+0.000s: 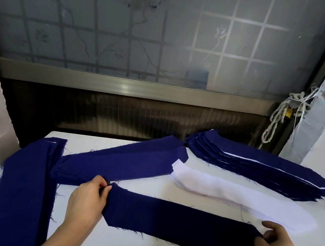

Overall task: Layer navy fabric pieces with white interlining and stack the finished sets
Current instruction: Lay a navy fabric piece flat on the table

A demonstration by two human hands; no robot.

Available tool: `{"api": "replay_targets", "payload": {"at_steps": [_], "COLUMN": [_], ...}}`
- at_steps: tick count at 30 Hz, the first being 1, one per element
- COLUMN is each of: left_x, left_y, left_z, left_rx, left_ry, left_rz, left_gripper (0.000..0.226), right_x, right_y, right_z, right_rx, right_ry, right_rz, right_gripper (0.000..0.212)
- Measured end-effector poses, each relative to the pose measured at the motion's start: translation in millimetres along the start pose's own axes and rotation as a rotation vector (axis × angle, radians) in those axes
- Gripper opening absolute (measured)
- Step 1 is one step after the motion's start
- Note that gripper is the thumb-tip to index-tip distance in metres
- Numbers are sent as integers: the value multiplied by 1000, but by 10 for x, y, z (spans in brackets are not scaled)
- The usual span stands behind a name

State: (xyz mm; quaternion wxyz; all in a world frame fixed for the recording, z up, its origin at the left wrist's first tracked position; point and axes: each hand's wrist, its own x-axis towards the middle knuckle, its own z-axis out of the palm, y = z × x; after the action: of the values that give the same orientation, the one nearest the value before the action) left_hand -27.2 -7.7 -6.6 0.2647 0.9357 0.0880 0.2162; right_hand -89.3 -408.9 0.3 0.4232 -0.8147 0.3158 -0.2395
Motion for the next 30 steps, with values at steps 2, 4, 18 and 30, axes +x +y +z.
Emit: {"api": "replay_targets", "payload": {"at_steps": [2,4,18,30], "left_x": [-18,-37,-30,52], "left_y": [5,13,-5,-142], "left_z": [3,25,85,-399], "left_rx": [103,225,310,-427], "left_ry": [65,145,-12,-109], "left_rz": [69,147,135,-177], "left_gripper": [9,12,39,18], "right_x": [7,19,-104,-362], "right_y": [-1,-13,-132,-272], "right_z": [-9,-25,44,3], "right_rx": [-3,-56,-495,-504], "right_ry": [52,106,-139,-353], "right_rz": [14,39,-254,-406], "right_gripper": [38,34,29,35]}}
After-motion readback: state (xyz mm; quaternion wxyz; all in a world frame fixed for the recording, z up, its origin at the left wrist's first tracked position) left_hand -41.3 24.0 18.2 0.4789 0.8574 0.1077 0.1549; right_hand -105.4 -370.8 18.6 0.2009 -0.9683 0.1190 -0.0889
